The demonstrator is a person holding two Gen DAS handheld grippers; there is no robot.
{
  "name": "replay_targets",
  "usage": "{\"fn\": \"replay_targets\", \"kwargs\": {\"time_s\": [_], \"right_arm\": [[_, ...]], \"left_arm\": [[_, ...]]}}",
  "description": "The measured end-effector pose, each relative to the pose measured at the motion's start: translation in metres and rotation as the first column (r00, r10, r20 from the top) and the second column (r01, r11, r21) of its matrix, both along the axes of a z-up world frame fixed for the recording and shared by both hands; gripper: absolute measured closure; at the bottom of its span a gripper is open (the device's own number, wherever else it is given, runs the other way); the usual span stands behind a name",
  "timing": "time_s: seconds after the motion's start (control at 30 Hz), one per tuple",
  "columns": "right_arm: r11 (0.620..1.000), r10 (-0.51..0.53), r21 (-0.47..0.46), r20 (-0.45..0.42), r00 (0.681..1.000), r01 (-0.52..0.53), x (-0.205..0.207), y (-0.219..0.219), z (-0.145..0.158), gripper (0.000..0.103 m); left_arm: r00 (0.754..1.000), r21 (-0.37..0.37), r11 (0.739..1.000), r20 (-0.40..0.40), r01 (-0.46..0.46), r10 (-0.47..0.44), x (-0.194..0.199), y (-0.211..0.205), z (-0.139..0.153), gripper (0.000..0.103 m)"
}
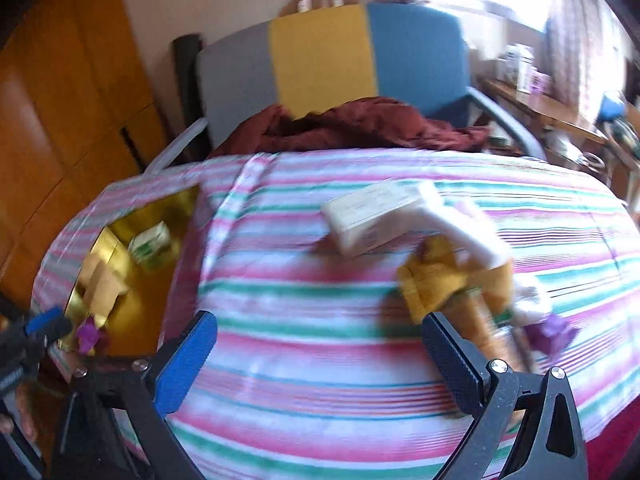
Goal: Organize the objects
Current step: 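Move both grippers back toward the remaining pile of items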
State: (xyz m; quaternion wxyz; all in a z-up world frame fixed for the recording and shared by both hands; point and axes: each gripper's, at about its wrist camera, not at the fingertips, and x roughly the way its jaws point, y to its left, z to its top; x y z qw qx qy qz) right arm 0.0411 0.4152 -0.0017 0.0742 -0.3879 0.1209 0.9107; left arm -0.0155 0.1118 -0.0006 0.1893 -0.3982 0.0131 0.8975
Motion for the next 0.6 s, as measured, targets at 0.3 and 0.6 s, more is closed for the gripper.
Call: {"fn": "replay_targets", "kwargs": {"time_s": [0.3,0.6], "right_arm": [[0.964,-0.263,-0.049,-0.06,0.963,0.26,0.003,0.106,0.012,0.0],[0.884,-0.403,-0.276,-0.036,0.915,0.378,0.02,0.152,-0.014,0.0]], "left_arm": [[0.996,-0.024,0.996,-0.004,0.083,-0.084,0.002,0.03,0.002,0.054],[0.986,-0.043,0.985,0.024,0.166,-0.165,-0.007,0.068,-0.005,0.054]]}}
